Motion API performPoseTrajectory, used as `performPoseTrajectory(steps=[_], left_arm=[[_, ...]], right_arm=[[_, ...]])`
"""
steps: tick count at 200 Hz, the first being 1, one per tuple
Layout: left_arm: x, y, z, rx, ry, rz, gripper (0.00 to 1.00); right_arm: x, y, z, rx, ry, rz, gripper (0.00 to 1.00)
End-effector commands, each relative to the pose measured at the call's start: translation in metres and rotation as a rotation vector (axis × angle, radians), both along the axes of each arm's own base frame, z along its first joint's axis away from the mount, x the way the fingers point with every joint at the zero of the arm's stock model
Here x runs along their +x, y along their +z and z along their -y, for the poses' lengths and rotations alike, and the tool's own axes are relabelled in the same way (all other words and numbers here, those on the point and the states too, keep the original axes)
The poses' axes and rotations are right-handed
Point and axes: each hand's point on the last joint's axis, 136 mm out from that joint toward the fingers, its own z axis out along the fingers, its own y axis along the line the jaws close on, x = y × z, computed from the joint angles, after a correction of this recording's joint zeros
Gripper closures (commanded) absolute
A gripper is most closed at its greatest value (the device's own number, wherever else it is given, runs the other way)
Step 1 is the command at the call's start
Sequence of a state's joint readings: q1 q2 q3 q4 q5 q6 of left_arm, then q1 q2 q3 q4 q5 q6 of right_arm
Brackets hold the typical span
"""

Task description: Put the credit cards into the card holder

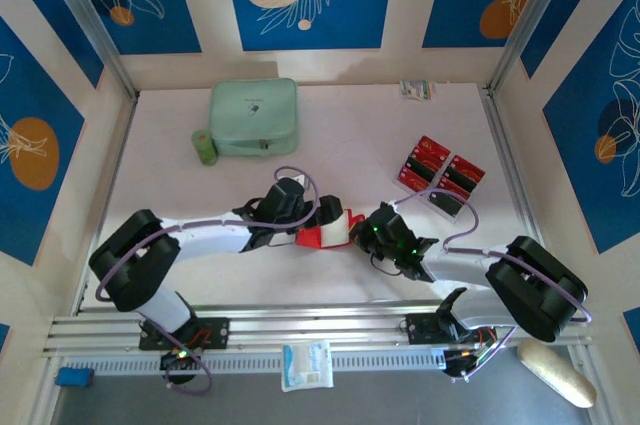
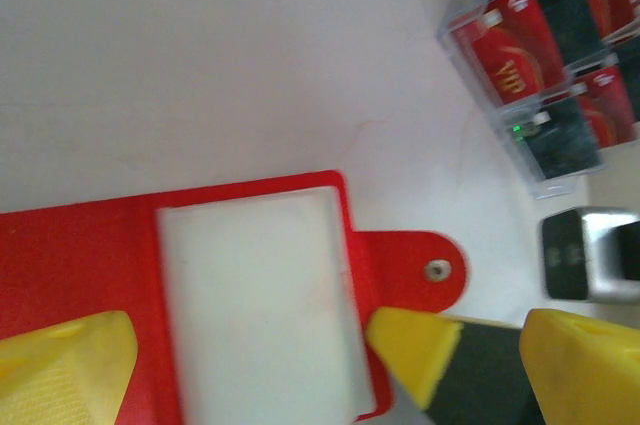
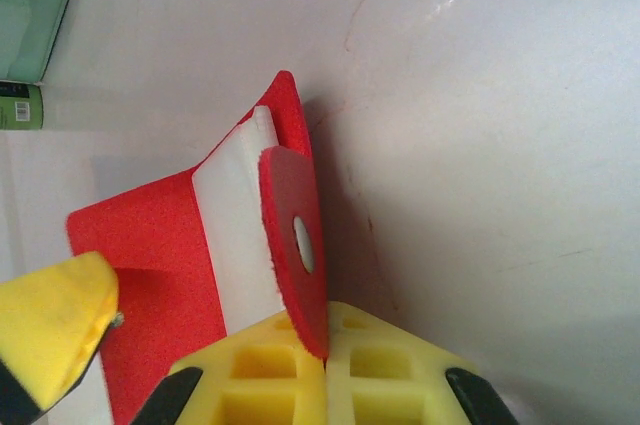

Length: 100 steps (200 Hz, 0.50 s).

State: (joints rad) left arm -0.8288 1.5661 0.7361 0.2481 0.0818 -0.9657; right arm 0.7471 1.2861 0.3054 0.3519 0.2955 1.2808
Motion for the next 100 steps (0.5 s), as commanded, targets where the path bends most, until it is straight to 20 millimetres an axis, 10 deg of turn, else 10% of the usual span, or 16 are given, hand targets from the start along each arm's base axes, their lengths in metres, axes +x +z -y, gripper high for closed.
performPoseTrajectory(steps=[1, 52, 100], left_arm=[[-0.006, -0.036, -0.02, 0.149, -0.032, 0.002, 0.02], [-0.005, -0.052, -0.033, 0.258, -0.066, 0.044, 0.02], [0.003, -0.048, -0.04, 0.329, -0.085, 0.093, 0.01]], right_arm=[[-0.001, -0.005, 0.004, -0.015, -0.029, -0.004, 1.0], [0.003, -0.004, 0.0, -0.001, 0.02, -0.018, 1.0], [0.004, 0.006, 0.004, 0.043, 0.076, -0.044, 0.74]])
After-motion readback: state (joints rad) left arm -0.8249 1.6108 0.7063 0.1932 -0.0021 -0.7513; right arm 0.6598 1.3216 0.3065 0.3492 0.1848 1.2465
